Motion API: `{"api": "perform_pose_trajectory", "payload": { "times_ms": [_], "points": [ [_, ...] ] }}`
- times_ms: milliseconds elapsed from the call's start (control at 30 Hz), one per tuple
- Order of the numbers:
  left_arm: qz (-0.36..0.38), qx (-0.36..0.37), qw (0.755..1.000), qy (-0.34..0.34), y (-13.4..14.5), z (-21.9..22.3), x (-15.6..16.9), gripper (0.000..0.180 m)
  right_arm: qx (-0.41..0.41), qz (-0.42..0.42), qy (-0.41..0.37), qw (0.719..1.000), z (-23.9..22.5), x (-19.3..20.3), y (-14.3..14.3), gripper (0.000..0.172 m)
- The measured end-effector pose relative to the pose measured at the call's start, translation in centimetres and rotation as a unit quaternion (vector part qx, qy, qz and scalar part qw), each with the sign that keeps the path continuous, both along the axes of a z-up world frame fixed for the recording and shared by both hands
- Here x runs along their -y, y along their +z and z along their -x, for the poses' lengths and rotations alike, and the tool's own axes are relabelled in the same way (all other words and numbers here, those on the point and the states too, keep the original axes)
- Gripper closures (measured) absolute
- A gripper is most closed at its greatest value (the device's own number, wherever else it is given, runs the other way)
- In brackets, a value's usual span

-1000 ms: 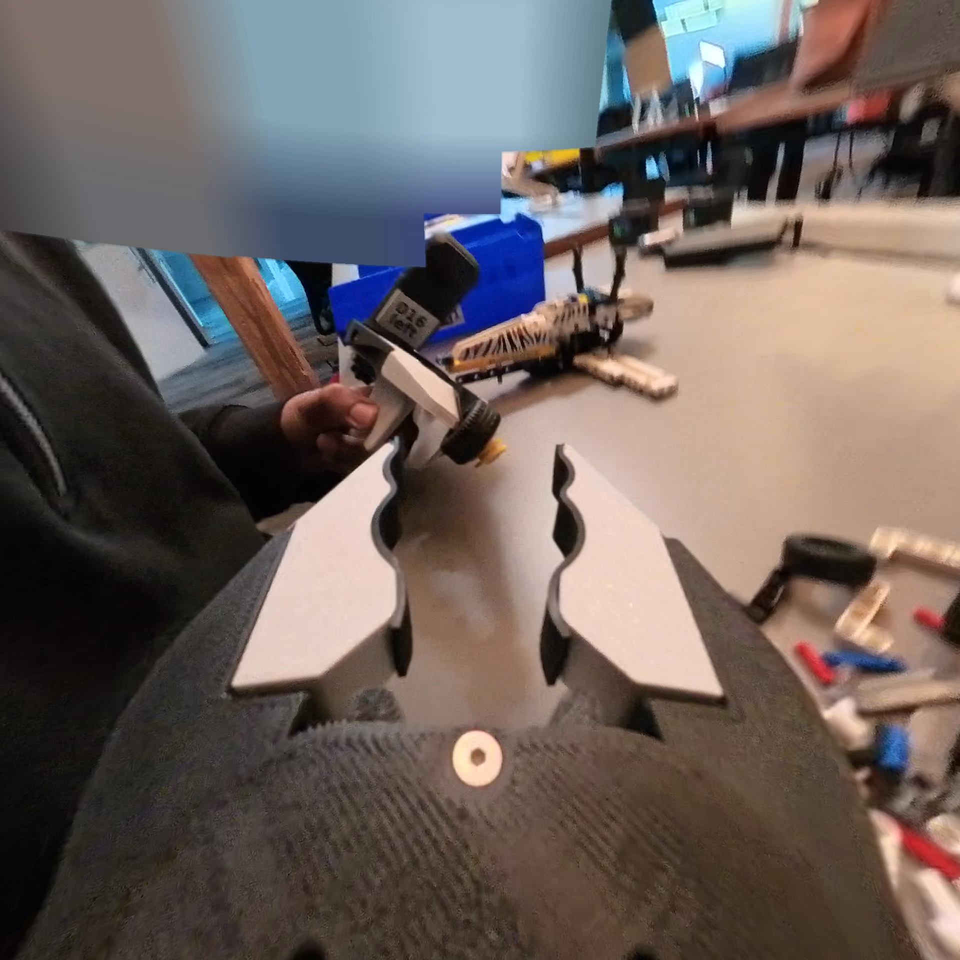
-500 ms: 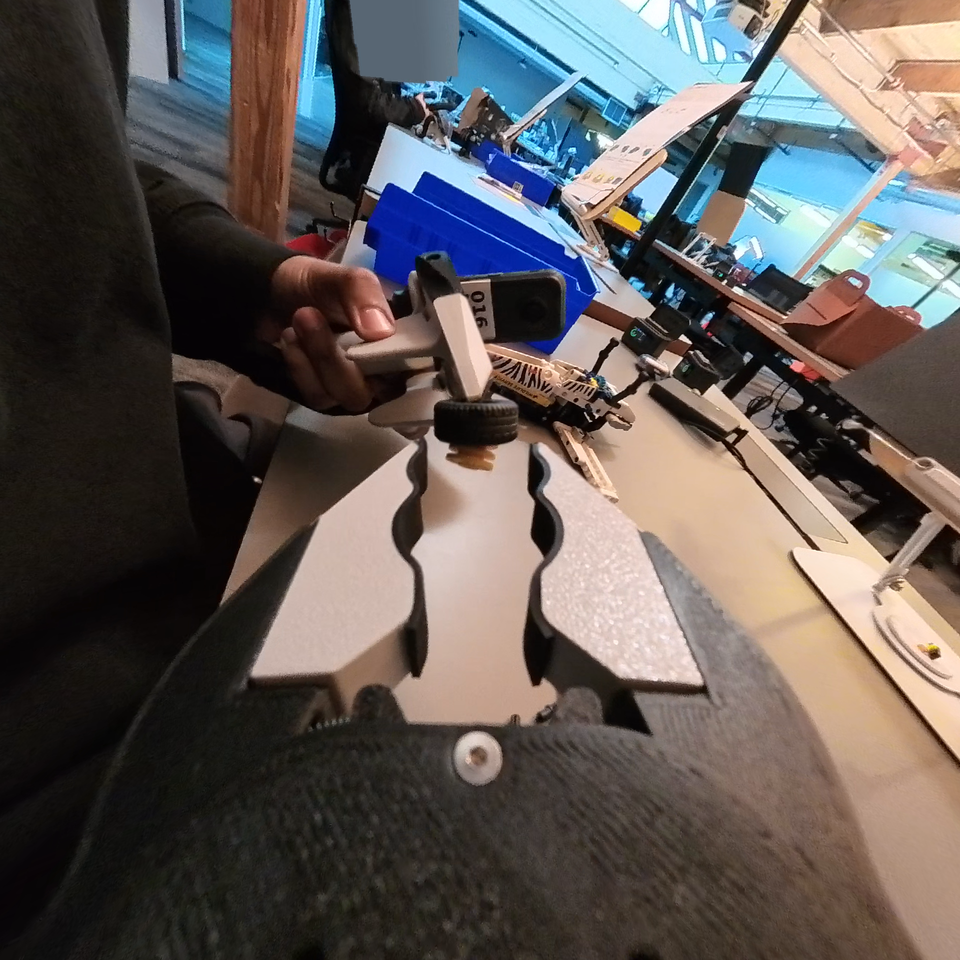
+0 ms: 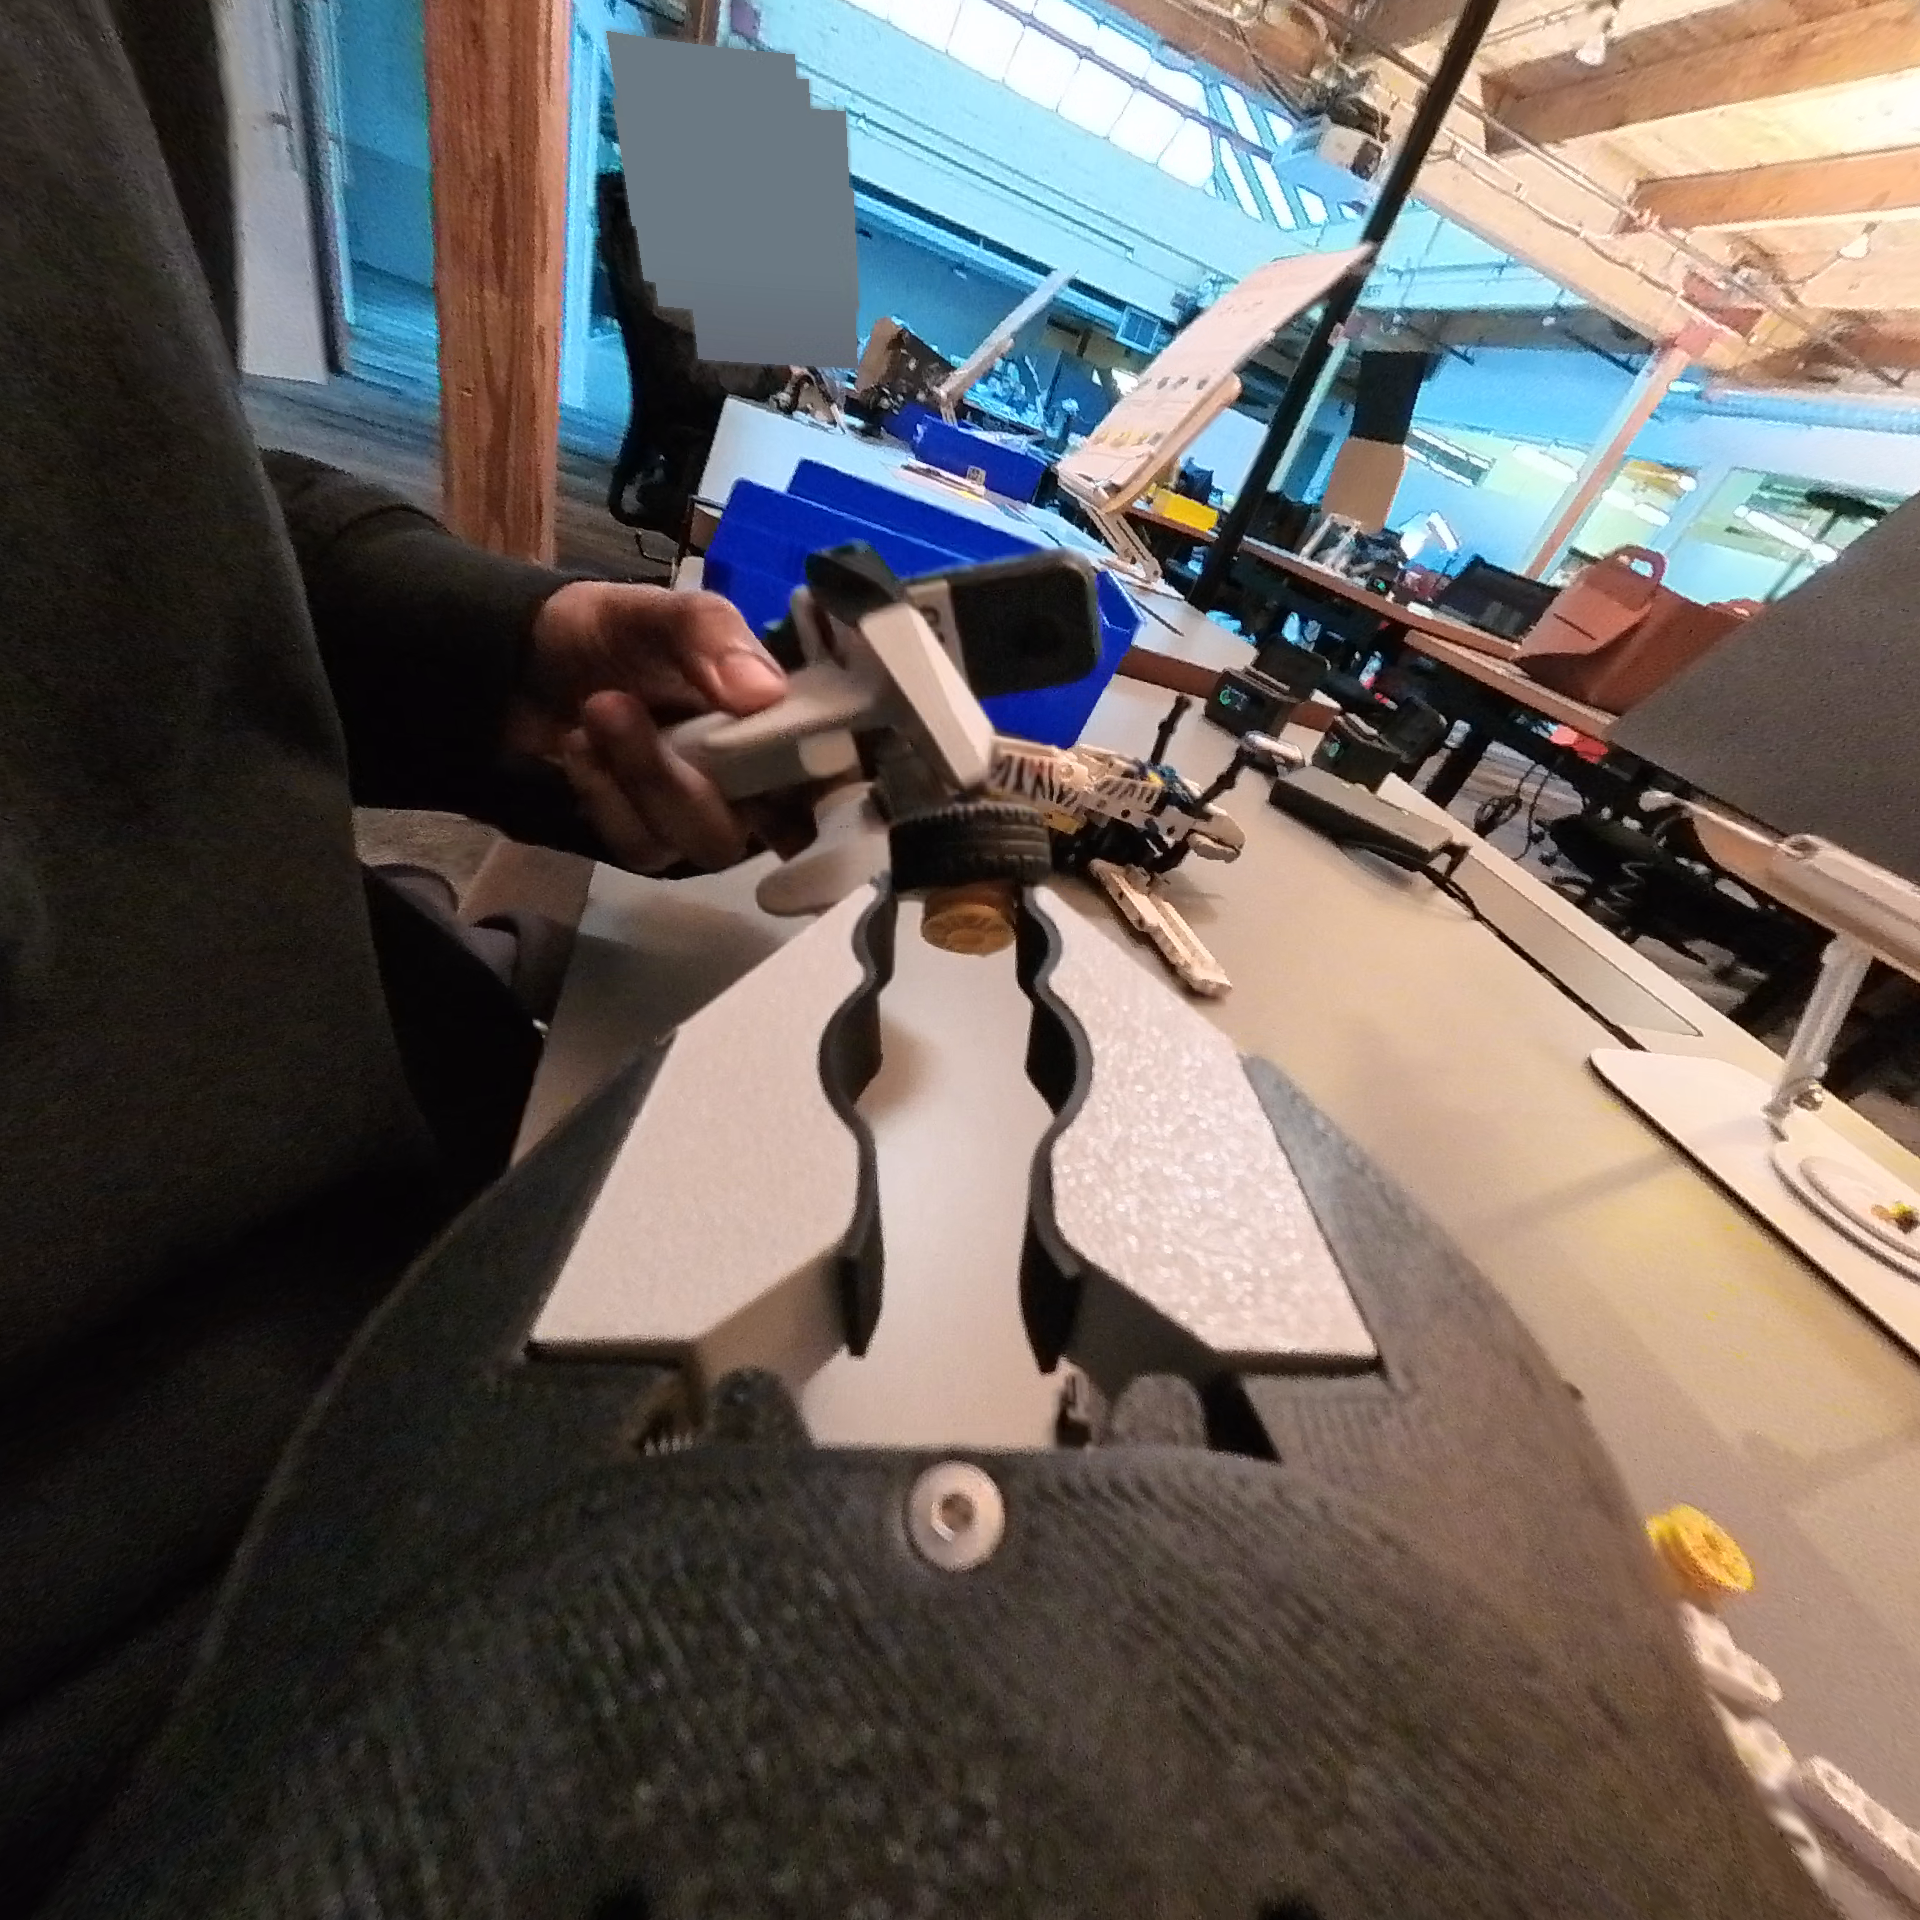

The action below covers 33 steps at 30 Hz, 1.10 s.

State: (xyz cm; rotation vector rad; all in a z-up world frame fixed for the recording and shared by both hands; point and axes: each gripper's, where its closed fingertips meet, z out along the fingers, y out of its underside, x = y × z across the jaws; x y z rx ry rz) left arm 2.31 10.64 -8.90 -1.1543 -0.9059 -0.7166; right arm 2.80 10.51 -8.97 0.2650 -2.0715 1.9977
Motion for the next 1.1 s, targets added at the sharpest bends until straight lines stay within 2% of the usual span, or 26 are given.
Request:
{"api": "perform_pose_trajectory", "payload": {
  "times_ms": [33, 133, 300, 400, 533, 700, 833, 933, 1000, 1100],
  "points": [
    [0.01, -0.006, 1.0, 0.008, -0.2, 0.1, 0.0, 0.145, 0.002, -0.006, -0.006, 1.0, 0.2, -0.1, -0.1, 0.15],
    [0.048, -0.027, 0.998, 0.01, -0.6, 0.0, -0.3, 0.129, -0.005, -0.031, -0.024, 0.999, 0.7, -0.2, -0.6, 0.15],
    [0.179, -0.067, 0.981, 0.042, -2.7, 0.4, -1.2, 0.135, -0.049, -0.095, -0.044, 0.993, 0.7, 0.2, -2.1, 0.151],
    [0.188, -0.088, 0.977, 0.056, -2.4, 0.7, -1.1, 0.152, -0.057, -0.112, -0.058, 0.99, 0.9, 0.2, -2.5, 0.151],
    [0.178, -0.099, 0.977, 0.07, -2.2, 0.8, -0.9, 0.152, -0.011, -0.114, -0.079, 0.99, 1.1, 0.3, -2.4, 0.152],
    [0.215, -0.152, 0.959, 0.099, -2.0, 1.1, -0.7, 0.153, 0.019, -0.116, -0.108, 0.987, 1.3, 0.3, -2.3, 0.156],
    [0.173, -0.136, 0.972, 0.087, -1.3, 0.8, -0.8, 0.153, 0.023, -0.083, -0.097, 0.992, 0.9, 0.3, -1.5, 0.156],
    [0.03, -0.045, 0.998, 0.039, 0.2, 0.2, -0.7, 0.154, 0.017, -0.012, -0.069, 0.997, 0.2, 0.2, 0.1, 0.156],
    [-0.031, -0.013, 0.999, 0.035, 0.7, 0.1, -0.7, 0.153, 0.056, -0.002, -0.063, 0.996, 0.4, 0.1, 0.4, 0.156],
    [0.004, -0.051, 0.995, 0.084, 0.6, 0.7, -0.5, 0.154, 0.118, -0.003, -0.08, 0.99, 1.0, 0.3, 0.2, 0.156]
  ]
}}
